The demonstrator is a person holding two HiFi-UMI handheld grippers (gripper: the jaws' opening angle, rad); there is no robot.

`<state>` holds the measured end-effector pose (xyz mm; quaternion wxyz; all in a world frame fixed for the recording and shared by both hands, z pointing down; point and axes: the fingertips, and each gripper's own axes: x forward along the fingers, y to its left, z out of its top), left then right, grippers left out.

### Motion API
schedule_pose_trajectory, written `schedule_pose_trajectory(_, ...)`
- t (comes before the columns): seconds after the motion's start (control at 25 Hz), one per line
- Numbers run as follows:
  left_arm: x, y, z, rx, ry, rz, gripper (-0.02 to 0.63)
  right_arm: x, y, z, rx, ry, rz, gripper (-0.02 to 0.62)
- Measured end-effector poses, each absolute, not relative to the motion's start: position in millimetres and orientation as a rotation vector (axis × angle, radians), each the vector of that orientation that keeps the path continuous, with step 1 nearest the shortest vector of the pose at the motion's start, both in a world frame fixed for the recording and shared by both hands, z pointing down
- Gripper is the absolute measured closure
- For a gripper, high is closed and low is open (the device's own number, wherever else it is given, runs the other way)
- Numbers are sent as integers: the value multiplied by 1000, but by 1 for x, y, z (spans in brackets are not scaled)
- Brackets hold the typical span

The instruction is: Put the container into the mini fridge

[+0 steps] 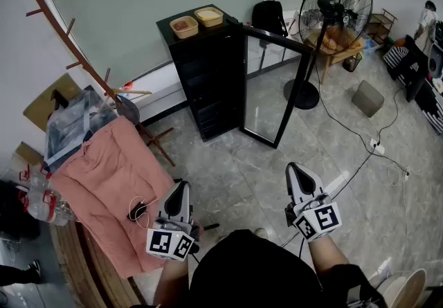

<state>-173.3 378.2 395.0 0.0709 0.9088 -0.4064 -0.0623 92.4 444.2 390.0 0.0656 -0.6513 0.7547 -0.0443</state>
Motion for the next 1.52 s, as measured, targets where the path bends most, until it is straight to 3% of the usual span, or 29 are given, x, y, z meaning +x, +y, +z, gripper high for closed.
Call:
schedule_pose_trajectory(1.36, -106, 392, 376, 2746, -1337, -191, 572, 138, 456, 376, -1838, 2316, -1, 558)
schedule_pose_trajectory(1.4, -103, 393, 374, 2737, -1360, -203, 525, 141, 458, 373, -1828, 2313, -6, 523)
schedule_pose_trajectory(1.48, -97, 396, 371, 2721, -1405, -214, 367, 147, 460, 371, -1808, 2312, -30, 355)
schedule_pose_trajectory(1.52, -94, 398, 371, 2717, -1427, -211, 323, 151, 462, 371, -1804, 2309, -40, 311)
